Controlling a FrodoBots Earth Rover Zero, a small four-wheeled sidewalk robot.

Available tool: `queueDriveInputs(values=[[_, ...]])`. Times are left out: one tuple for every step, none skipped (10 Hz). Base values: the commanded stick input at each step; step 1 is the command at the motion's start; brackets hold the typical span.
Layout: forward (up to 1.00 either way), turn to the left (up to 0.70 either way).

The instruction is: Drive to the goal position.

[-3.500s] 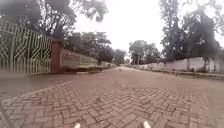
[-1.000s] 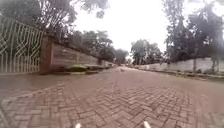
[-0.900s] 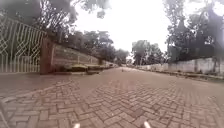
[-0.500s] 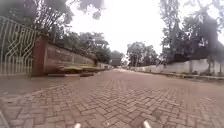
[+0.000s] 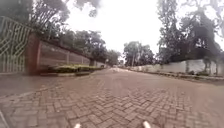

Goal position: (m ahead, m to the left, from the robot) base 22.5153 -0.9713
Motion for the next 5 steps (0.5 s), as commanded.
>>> queueDriveInputs(values=[[0.50, 0.00], [0.50, 0.00], [0.50, 0.00], [0.50, 0.00], [0.50, 0.00]])
